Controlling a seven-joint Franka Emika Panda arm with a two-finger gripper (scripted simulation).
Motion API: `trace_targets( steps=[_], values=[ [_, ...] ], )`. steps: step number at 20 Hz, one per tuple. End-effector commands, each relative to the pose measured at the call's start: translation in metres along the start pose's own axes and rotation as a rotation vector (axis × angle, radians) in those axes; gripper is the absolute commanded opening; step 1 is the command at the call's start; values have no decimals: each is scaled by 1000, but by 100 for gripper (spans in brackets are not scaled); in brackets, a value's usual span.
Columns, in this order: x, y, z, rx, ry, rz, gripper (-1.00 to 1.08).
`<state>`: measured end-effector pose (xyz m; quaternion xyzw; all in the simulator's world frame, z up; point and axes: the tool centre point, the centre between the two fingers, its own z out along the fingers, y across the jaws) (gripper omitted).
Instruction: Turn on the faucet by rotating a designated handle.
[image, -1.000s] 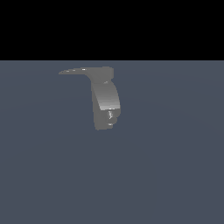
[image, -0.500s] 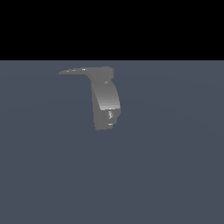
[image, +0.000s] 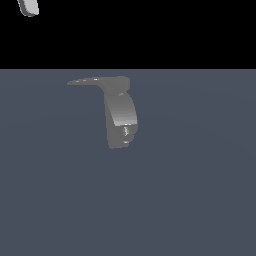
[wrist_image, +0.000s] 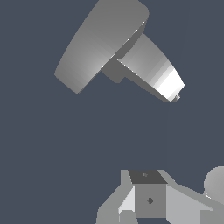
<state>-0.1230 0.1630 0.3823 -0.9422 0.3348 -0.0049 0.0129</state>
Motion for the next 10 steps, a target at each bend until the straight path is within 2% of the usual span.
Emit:
trace_targets(
  steps=[1,10],
  values=[
    [5,-12,8,0,0,48,-100],
    [29,-51,36,-2,0,211,-100]
  ],
)
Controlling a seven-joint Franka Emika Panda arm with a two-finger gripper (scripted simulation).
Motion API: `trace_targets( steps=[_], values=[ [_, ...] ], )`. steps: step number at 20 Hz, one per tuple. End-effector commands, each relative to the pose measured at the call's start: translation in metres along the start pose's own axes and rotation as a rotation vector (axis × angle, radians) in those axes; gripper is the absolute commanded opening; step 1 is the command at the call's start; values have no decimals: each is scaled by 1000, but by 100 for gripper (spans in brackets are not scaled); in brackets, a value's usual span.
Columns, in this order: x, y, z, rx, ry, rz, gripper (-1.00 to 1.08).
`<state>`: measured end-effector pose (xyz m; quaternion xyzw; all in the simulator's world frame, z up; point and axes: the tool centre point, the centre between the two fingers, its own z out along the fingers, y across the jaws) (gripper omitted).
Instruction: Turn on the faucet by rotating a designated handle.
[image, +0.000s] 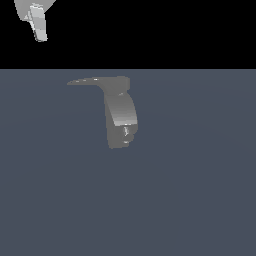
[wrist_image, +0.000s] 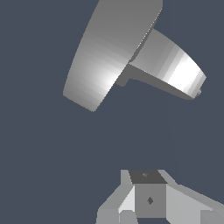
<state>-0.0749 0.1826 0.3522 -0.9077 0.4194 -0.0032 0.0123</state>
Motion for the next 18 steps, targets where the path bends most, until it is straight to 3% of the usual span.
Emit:
trace_targets(
  steps=[1,18],
  values=[
    [5,-12,8,0,0,46,-100],
    [62,-84,65,-13,8,374,-100]
  ],
)
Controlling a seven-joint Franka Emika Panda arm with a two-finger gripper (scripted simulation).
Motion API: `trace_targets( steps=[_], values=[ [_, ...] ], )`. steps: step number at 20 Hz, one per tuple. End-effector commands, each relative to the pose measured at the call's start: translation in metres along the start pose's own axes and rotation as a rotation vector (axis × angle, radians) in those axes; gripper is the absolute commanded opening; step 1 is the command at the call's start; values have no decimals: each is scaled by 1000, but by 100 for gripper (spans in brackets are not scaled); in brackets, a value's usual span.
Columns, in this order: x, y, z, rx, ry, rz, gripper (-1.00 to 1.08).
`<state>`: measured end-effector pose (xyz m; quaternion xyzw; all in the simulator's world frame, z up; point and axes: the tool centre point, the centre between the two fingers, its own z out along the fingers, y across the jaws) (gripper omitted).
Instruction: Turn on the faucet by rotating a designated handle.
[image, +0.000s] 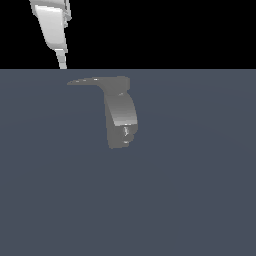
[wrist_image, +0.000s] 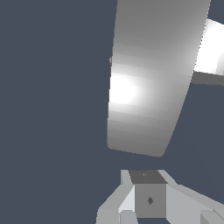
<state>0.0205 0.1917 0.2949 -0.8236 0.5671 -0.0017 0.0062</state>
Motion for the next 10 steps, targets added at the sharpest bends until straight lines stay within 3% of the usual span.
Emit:
trace_targets(
  steps=[1,10],
  values=[
    [7,-14,10,-2,3,56,-100],
    [33,-51,37,-9,7,217,-100]
  ],
)
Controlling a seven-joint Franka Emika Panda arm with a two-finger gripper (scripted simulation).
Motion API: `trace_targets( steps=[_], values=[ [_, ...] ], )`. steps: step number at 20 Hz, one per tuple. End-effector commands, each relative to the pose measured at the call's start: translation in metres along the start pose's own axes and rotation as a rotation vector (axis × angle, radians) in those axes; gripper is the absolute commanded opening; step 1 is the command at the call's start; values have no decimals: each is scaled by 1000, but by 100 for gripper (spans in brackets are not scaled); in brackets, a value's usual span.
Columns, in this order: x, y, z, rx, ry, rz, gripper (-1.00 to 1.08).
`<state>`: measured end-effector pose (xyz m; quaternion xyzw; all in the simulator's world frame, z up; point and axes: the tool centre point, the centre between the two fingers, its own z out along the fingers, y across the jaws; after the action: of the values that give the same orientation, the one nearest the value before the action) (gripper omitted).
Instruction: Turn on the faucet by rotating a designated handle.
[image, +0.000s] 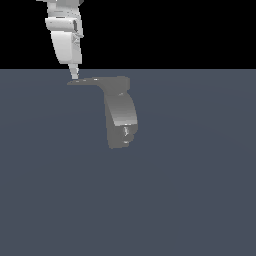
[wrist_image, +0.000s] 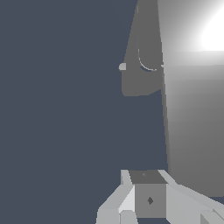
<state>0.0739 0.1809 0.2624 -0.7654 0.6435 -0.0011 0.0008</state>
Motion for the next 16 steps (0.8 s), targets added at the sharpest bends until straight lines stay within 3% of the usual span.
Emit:
trace_targets(
  steps=[1,16],
  values=[
    [5,-10,6,-1,1,37,-100],
    [14,-22,14,-3,1,96,-100]
  ],
)
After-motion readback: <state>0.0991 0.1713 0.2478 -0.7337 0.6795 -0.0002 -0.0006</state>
